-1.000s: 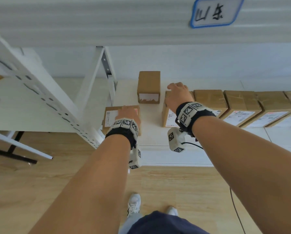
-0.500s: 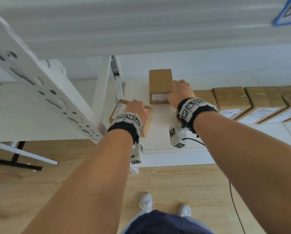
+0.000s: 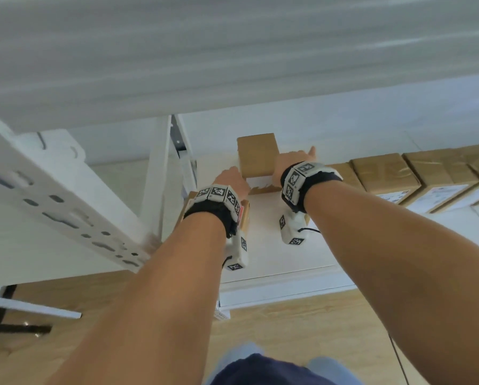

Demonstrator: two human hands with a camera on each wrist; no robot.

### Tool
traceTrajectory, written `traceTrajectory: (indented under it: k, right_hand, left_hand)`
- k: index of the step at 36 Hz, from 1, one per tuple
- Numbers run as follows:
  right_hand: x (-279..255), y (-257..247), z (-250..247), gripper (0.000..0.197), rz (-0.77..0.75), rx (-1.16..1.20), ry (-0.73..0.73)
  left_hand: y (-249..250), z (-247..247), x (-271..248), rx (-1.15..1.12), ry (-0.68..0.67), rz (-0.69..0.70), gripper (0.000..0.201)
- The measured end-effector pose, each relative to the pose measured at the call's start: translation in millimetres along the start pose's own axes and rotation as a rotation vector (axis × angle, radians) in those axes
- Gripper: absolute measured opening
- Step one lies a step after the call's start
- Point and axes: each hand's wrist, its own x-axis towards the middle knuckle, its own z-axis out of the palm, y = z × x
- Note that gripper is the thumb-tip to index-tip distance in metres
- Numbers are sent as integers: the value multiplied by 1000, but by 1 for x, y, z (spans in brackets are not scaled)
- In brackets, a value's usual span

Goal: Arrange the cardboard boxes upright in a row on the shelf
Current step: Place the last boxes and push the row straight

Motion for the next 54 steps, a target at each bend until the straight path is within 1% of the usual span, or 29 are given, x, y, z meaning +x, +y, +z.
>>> traceTrajectory:
  k: [2, 3, 5, 8, 12, 16, 19, 21, 24, 27, 29, 31, 32, 34, 35, 37, 39, 41, 43, 46, 48, 52, 54]
  right_hand:
    - [5, 1, 1, 28, 22, 11, -27]
    - [7, 1, 2, 29, 26, 26, -22]
    - [12, -1, 2, 23, 14, 84, -23]
    - [18, -9, 2, 26, 67, 61, -131]
    - [24, -16, 3, 26, 61, 112, -144]
    - [27, -15, 4, 22, 83, 142, -158]
    - [30, -12, 3, 26, 98, 250, -109]
    - [33, -3, 4, 28, 66, 327, -87]
    - [20, 6, -7, 24, 35, 517, -11]
    - [0, 13, -25, 28, 31, 625, 93]
    - [-8, 16, -36, 26, 12, 673, 139]
    - [-12, 21, -44, 14, 12, 720, 175]
    - [-14, 25, -48, 13, 12, 741, 181]
    - [-23, 30, -57, 25, -6, 754, 200]
    - [-27, 34, -61, 29, -27, 754, 211]
    - [-36, 41, -69, 32, -66, 753, 236]
    - [-46, 48, -76, 31, -88, 737, 227]
    - [-54, 52, -81, 31, -96, 738, 230]
    - [-63, 56, -84, 31, -116, 800, 245]
    - [-75, 61, -84, 32, -147, 889, 294]
    - [-84, 63, -83, 33, -171, 939, 309]
    - [-98, 68, -79, 33, -226, 978, 324]
    - [-104, 70, -77, 33, -243, 994, 325]
  left_hand:
    - [-2, 3, 7, 3, -13, -5, 41]
    - [-4, 4, 11, 12, -24, -7, 40]
    - [-8, 7, 17, 34, -47, -5, 38]
    - [-9, 10, 24, 35, -75, 10, 38]
    - [-10, 12, 31, -42, -124, 22, 37]
    - [-11, 10, 34, -98, -92, 24, 33]
    - [-9, 7, 34, -154, -29, 45, 30]
    - [-9, 5, 33, -206, 18, 59, 30]
    - [-8, -3, 25, -323, 58, 73, 38]
    - [-5, -15, 16, -407, 97, 103, 46]
    - [0, -23, 8, -454, 116, 124, 48]
    - [5, -31, 0, -512, 116, 137, 49]
    - [8, -35, -4, -548, 112, 138, 50]
    - [15, -43, -14, -602, 109, 121, 54]
    - [19, -47, -18, -635, 103, 103, 59]
    - [26, -53, -27, -690, 106, 69, 72]
    - [33, -57, -38, -736, 131, 58, 76]
    - [40, -61, -52, -742, 156, 65, 73]
    - [45, -63, -66, -719, 214, 74, 65]
    - [50, -64, -86, -683, 315, 77, 59]
    - [52, -64, -97, -638, 359, 69, 54]
    - [54, -63, -117, -634, 391, 6, 50]
    - [55, -62, -124, -615, 398, -14, 42]
